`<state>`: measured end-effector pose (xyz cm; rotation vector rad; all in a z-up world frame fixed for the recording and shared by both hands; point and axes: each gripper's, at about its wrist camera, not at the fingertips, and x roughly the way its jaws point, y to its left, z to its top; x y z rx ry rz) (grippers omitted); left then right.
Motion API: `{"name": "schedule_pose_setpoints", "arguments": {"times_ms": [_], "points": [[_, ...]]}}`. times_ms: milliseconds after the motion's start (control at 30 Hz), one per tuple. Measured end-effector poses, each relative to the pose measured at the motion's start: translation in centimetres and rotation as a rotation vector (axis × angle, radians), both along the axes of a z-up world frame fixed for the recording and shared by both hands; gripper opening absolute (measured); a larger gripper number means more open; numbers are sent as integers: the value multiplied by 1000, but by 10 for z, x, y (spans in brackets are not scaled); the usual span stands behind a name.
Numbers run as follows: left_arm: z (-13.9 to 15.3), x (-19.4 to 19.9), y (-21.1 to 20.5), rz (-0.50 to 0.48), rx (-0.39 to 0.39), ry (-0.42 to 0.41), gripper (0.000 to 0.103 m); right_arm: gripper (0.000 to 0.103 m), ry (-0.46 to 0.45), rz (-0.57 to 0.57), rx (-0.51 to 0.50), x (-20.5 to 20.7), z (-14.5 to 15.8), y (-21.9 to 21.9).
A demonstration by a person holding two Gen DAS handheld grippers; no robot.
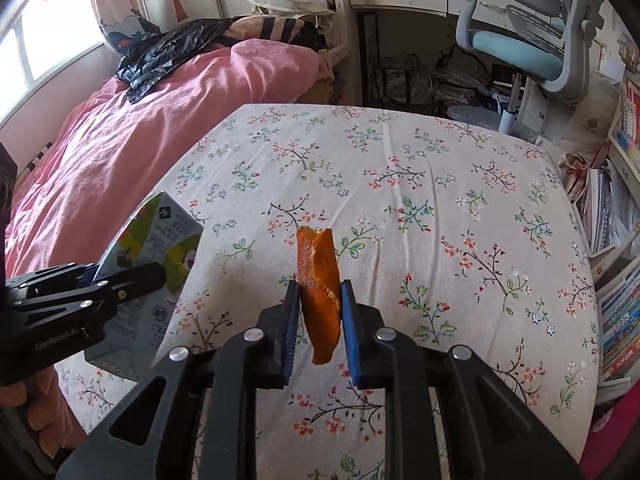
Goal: Collect trash
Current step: 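Lift the carton and orange piece and carry both down over the yellow bin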
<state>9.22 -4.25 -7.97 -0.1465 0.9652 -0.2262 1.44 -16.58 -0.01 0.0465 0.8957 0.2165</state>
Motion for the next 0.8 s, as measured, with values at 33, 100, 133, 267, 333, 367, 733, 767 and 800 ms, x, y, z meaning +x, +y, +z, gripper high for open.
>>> {"name": "schedule_pose_setpoints", "arguments": {"times_ms": [33, 100, 133, 267, 333, 367, 733, 767, 800], "points": [[4, -3, 1, -1, -11, -17, 29, 21, -7, -2, 15, -4, 4, -2], [10, -7, 2, 0, -17, -39, 29, 21, -15, -10, 63, -13, 11, -6], [14, -10, 3, 1, -24, -51, 29, 21, -18, -17, 101, -18, 14, -10], [26, -23, 3, 3, -23, -95, 29, 21, -15, -50, 226, -40, 18, -26], [31, -29, 2, 0, -16, -116, 29, 21, -12, -62, 267, -48, 19, -31], [34, -32, 1, 0, -13, -126, 29, 21, -13, -71, 294, -52, 19, -35], [58, -58, 3, 10, 25, -202, 29, 21, -58, -87, 401, -71, 34, -38], [59, -60, 4, 12, 24, -203, 29, 21, -61, -84, 403, -73, 35, -37], [60, -64, 4, 13, 26, -207, 29, 21, -63, -80, 406, -76, 35, -36]]}}
